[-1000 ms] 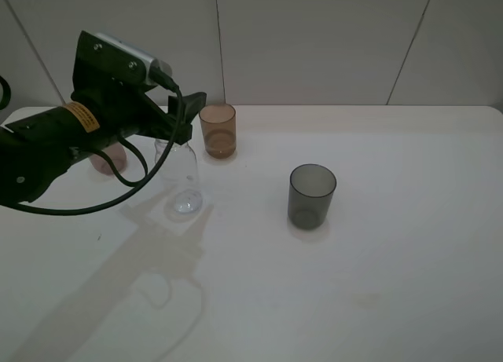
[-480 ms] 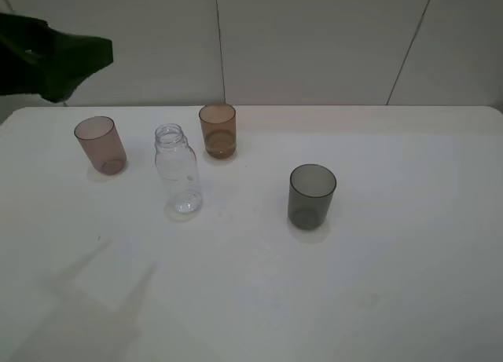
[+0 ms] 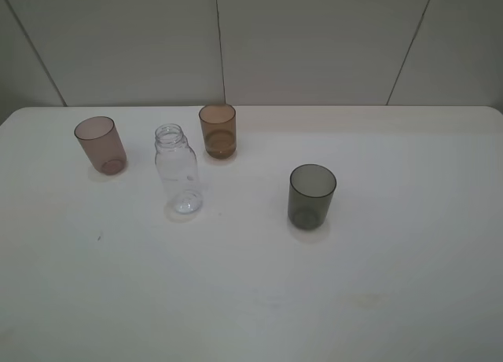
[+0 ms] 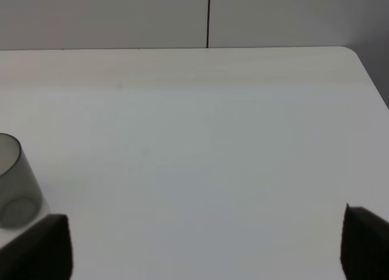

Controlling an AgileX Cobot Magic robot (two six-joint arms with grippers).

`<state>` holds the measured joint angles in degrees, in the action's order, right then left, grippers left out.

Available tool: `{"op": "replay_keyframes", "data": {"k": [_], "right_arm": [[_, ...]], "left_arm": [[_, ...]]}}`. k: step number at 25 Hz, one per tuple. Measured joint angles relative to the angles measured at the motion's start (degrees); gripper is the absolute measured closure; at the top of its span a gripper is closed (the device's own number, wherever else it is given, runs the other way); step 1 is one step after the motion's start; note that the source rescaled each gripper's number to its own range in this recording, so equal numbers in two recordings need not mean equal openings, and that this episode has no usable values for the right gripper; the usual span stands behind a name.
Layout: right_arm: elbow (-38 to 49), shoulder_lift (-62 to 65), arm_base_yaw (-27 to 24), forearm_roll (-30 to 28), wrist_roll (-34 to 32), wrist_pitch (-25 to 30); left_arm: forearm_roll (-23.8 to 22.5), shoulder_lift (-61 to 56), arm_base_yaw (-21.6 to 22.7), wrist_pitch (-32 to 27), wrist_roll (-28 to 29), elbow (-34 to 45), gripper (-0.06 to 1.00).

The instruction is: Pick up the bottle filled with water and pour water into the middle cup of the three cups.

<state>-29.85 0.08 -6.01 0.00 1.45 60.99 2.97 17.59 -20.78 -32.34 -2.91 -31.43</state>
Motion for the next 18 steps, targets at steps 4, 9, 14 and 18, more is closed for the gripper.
{"op": "replay_keyframes", "data": {"k": [4,9,14,18], "right_arm": [[0.0,0.0,0.0,0.0,0.0,0.0],[0.0,0.0,0.0,0.0,0.0,0.0],[0.0,0.0,0.0,0.0,0.0,0.0],[0.0,0.0,0.0,0.0,0.0,0.0]], "left_arm": [[0.0,-5.9,2.0,-11.3,0.4,0.0,-0.05],[-0.6,-7.1,3.0,-22.5,0.5,0.0,-0.05],[-0.4,-7.1,3.0,-26.7,0.5,0.0,-0.05],[0.9,-7.7,3.0,-30.2,0.5,0.0,-0.05]]}}
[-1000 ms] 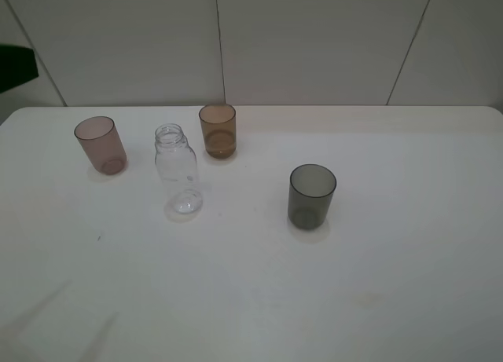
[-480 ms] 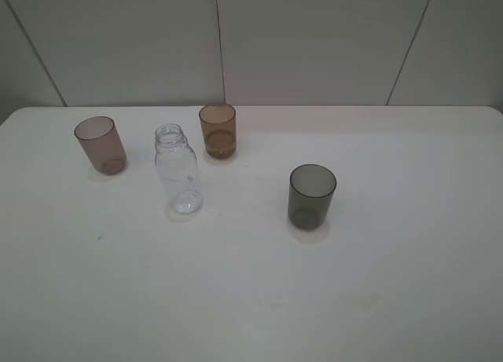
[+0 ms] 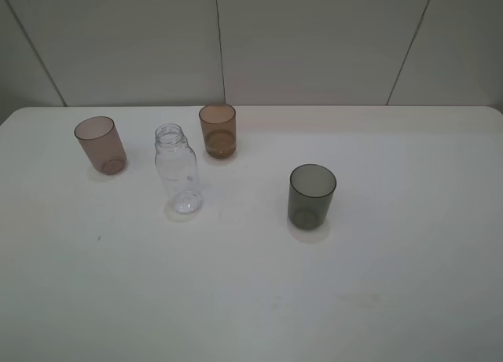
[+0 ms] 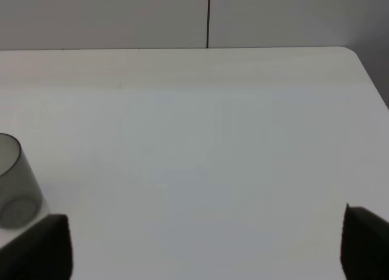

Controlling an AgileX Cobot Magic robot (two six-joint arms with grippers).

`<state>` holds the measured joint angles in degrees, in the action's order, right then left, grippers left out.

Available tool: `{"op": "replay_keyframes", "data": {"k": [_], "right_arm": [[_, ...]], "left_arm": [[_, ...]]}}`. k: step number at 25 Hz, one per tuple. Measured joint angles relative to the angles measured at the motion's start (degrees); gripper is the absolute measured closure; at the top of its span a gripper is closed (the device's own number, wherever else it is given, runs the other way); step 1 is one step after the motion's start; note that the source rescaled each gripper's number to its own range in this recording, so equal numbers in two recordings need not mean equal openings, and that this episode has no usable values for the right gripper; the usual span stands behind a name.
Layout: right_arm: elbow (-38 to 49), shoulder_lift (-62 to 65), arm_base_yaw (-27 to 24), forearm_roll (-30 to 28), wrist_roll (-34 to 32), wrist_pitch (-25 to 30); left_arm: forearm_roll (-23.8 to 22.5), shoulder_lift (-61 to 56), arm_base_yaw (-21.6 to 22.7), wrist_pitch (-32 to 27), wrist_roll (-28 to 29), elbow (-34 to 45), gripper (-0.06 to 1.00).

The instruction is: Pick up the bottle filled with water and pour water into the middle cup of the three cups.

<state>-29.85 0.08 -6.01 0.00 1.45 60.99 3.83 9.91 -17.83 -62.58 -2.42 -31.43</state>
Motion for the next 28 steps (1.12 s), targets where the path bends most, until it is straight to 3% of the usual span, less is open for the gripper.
{"op": "replay_keyframes", "data": {"k": [8,19,23,28], "right_arm": [[0.0,0.0,0.0,0.0,0.0,0.0],[0.0,0.0,0.0,0.0,0.0,0.0],[0.0,0.0,0.0,0.0,0.0,0.0],[0.0,0.0,0.0,0.0,0.0,0.0]], "left_arm": [[0.7,-9.8,0.0,1.1,0.0,2.3,-0.05],[0.5,-10.3,0.1,1.6,0.7,2.6,-0.05],[0.4,-10.3,4.1,1.6,0.7,2.6,-0.05],[0.9,-10.3,13.2,1.6,0.8,2.6,-0.05]]}}
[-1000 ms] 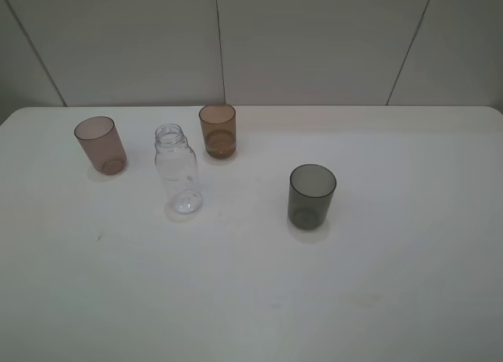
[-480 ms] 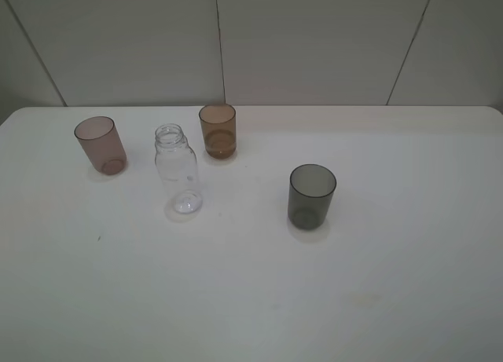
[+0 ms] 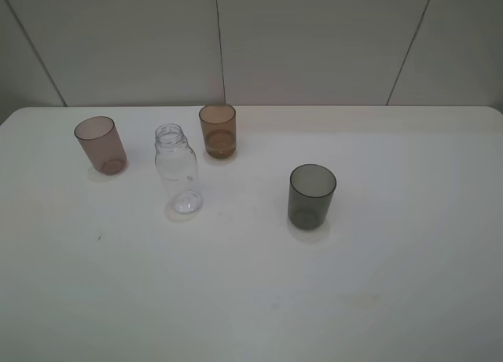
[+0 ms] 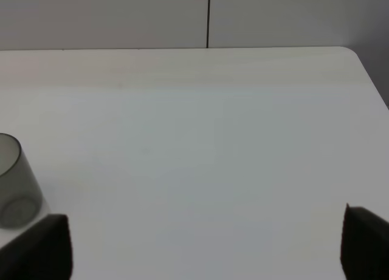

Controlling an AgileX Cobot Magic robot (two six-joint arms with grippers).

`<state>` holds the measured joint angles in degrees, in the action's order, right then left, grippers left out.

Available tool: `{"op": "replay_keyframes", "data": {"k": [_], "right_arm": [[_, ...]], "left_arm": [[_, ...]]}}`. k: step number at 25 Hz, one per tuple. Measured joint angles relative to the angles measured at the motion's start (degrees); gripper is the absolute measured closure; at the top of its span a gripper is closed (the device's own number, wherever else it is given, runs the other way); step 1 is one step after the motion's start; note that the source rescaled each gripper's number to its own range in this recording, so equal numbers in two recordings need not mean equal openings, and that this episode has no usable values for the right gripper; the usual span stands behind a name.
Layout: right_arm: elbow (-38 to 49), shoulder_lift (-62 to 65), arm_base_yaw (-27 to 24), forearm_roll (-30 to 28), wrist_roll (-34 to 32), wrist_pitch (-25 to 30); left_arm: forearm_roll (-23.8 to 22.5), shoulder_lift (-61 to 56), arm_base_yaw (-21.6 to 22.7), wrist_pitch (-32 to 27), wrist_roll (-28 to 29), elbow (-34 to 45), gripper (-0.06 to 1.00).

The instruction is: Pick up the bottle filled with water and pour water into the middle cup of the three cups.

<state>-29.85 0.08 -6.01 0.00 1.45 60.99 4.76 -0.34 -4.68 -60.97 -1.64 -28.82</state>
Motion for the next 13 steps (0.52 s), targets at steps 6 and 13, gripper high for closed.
{"op": "replay_keyframes", "data": {"k": [6,13], "right_arm": [[0.0,0.0,0.0,-0.3,0.0,0.0],[0.0,0.0,0.0,0.0,0.0,0.0]], "left_arm": [[0.0,0.0,4.5,0.0,0.1,0.0,-0.05],[-0.1,0.0,4.8,0.0,0.1,0.0,-0.05]]}}
